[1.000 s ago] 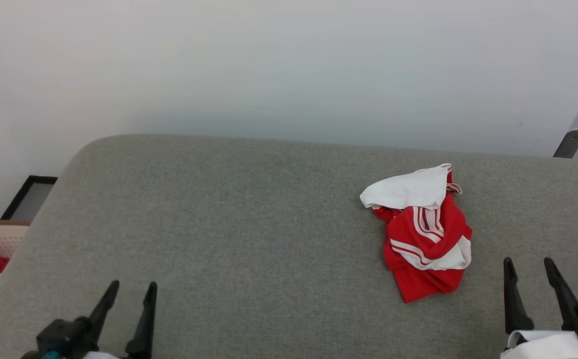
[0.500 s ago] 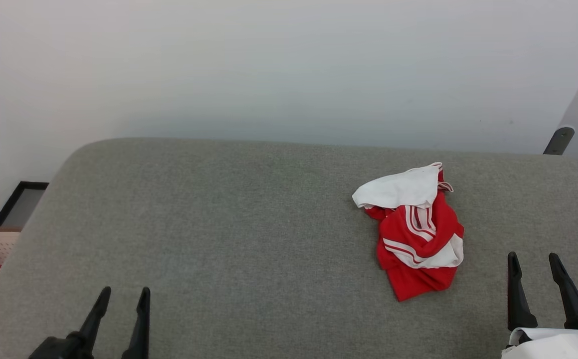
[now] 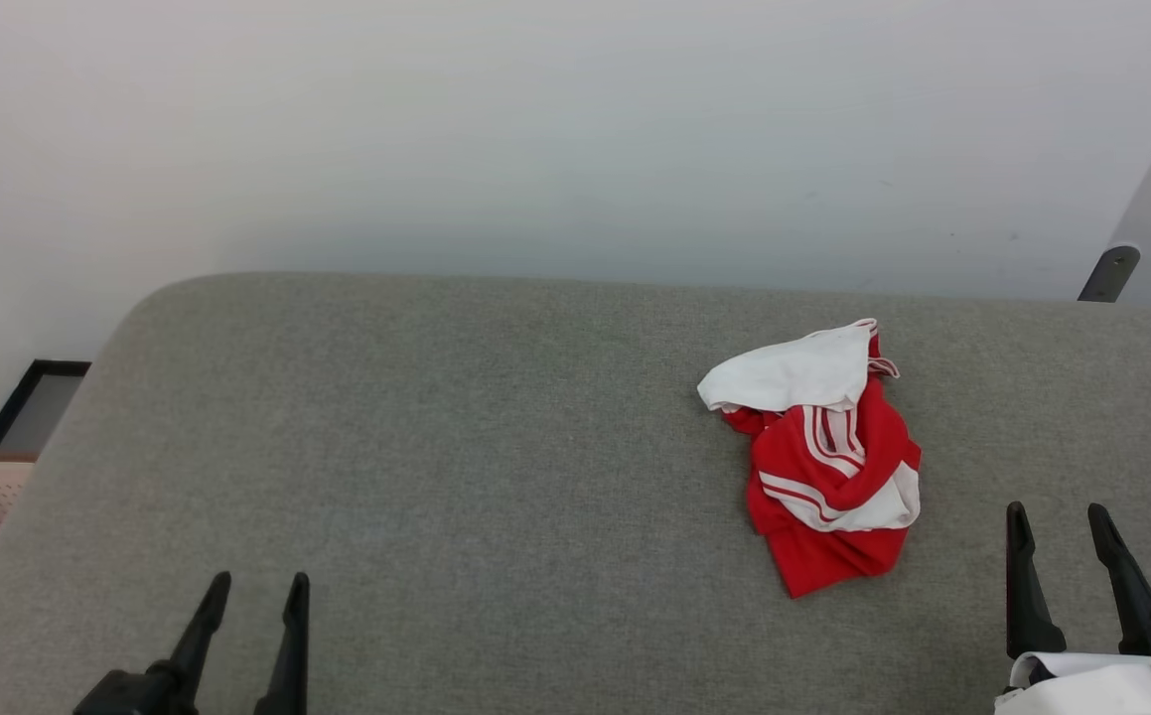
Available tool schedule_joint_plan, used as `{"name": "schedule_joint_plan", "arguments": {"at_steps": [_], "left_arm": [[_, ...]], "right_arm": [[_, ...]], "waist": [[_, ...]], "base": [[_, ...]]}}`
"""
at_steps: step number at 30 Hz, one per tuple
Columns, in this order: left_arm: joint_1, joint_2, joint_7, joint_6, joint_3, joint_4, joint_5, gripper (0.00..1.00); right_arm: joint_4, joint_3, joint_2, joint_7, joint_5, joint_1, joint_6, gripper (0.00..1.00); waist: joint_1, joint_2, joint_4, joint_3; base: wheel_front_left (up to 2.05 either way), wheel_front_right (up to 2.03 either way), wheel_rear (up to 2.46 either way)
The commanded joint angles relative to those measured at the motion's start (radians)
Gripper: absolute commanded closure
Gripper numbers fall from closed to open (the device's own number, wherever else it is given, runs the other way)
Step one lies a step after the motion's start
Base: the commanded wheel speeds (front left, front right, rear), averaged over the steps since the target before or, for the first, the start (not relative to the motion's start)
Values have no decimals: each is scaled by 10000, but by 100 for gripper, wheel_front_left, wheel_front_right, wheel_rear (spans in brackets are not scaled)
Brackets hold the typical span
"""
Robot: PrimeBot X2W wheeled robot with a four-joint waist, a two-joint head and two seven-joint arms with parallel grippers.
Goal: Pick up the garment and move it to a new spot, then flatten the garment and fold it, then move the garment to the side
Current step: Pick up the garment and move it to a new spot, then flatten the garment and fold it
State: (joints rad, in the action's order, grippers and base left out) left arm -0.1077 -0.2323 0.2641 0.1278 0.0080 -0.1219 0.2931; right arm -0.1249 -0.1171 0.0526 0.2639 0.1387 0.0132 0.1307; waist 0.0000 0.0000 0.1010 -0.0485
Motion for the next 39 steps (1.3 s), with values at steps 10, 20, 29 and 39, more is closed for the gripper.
{"name": "schedule_joint_plan", "arguments": {"at_steps": [10, 20, 29, 39], "left_arm": [[72, -98, 3, 26, -180, 77, 126, 0], [1389, -1111, -238, 28, -2067, -308, 610, 0], [7120, -3220, -3466, 7, -7370, -1163, 2935, 0], [13111, -4176, -6008, 6, -12739, -2075, 5388, 0]], "right_arm": [[-102, 144, -32, 7, 105, -96, 1, 0], [-182, 362, -30, 7, 172, -361, 1, 0], [-46, 888, -33, 7, 312, -1389, 1, 0], [-6, 1425, -32, 7, 1031, -2256, 1, 0]], "waist": [[0, 0, -58, 60], [0, 0, -358, 580], [0, 0, -1475, 2232], [0, 0, -3082, 3780]], "base": [[0, 0, 0], [0, 0, 0], [0, 0, 0], [0, 0, 0]]}}
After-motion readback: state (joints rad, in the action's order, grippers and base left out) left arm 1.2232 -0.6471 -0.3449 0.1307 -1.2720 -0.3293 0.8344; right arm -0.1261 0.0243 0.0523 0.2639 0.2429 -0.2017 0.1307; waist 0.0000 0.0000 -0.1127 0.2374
